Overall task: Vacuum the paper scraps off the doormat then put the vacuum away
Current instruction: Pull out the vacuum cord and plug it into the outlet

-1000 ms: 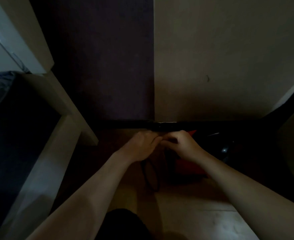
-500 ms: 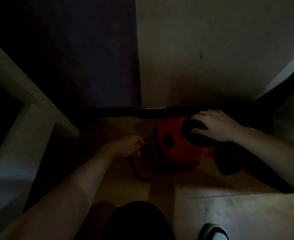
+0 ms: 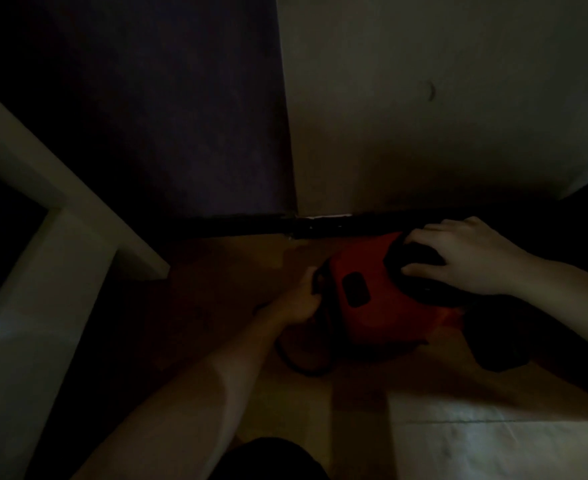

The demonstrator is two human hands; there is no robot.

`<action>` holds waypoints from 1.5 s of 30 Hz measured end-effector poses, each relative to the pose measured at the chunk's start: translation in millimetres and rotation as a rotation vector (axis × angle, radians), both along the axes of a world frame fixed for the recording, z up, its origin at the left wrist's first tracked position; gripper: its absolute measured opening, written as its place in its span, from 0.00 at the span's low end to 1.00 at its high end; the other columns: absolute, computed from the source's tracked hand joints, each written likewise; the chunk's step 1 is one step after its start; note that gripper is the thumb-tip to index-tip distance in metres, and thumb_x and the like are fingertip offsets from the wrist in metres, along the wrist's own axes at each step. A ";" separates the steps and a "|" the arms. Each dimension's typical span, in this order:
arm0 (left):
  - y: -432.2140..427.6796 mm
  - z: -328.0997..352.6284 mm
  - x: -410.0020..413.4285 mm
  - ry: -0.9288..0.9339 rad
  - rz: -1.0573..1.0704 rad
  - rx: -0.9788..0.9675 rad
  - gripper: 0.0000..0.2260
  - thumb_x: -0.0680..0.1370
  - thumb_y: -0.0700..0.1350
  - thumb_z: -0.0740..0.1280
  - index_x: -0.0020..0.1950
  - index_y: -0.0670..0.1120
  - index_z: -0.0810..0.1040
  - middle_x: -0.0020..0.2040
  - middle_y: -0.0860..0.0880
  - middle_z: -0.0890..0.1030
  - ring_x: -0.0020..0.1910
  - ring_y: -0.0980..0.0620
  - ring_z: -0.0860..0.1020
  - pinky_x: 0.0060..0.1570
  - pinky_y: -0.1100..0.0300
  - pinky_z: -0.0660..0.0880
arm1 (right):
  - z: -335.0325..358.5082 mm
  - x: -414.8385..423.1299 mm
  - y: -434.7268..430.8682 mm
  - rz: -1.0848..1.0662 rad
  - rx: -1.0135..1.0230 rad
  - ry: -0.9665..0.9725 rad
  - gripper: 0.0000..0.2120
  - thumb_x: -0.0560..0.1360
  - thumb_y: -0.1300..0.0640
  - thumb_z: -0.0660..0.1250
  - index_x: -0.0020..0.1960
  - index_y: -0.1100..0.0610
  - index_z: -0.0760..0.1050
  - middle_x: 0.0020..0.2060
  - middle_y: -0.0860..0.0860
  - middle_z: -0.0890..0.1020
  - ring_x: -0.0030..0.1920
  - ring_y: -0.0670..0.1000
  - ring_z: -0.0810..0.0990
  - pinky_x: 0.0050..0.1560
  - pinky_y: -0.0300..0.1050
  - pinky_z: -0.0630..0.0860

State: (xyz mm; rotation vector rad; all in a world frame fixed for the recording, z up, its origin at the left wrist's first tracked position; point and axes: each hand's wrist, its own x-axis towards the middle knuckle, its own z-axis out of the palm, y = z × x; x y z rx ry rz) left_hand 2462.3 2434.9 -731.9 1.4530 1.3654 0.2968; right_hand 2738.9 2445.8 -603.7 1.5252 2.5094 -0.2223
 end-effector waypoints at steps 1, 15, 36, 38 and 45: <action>1.6 -1.2 -2.2 0.005 -0.004 -0.006 0.27 0.75 0.56 0.62 0.72 0.52 0.61 0.67 0.45 0.74 0.65 0.45 0.75 0.66 0.47 0.71 | -0.4 0.2 0.5 0.006 0.003 0.007 0.36 0.69 0.25 0.45 0.67 0.41 0.70 0.58 0.42 0.79 0.62 0.49 0.75 0.61 0.51 0.68; -8.0 -4.4 -28.9 0.459 -0.366 0.460 0.15 0.76 0.57 0.65 0.59 0.52 0.71 0.64 0.46 0.66 0.64 0.46 0.67 0.64 0.48 0.68 | -1.4 3.1 1.5 0.038 0.013 0.063 0.40 0.67 0.24 0.42 0.65 0.43 0.71 0.57 0.43 0.79 0.61 0.49 0.75 0.57 0.49 0.67; -7.6 -21.3 -15.0 -0.258 0.280 0.030 0.09 0.81 0.33 0.61 0.59 0.45 0.72 0.42 0.48 0.80 0.34 0.56 0.80 0.42 0.58 0.76 | -5.2 1.8 4.6 0.045 0.021 0.000 0.39 0.67 0.24 0.41 0.69 0.42 0.68 0.59 0.43 0.77 0.63 0.49 0.73 0.58 0.49 0.66; -6.9 -5.4 -7.4 -0.335 0.252 0.048 0.22 0.78 0.32 0.66 0.66 0.49 0.66 0.45 0.48 0.79 0.38 0.54 0.80 0.41 0.59 0.78 | -3.6 1.0 4.0 0.045 0.012 -0.018 0.39 0.67 0.24 0.41 0.69 0.43 0.68 0.59 0.43 0.77 0.63 0.49 0.73 0.58 0.49 0.67; -25.7 15.9 -17.8 -0.456 0.176 -0.138 0.39 0.60 0.30 0.61 0.69 0.53 0.65 0.62 0.45 0.74 0.63 0.47 0.74 0.46 0.58 0.76 | -1.5 0.6 5.1 0.038 -0.006 -0.037 0.39 0.67 0.24 0.42 0.68 0.43 0.68 0.60 0.44 0.77 0.64 0.50 0.72 0.56 0.48 0.65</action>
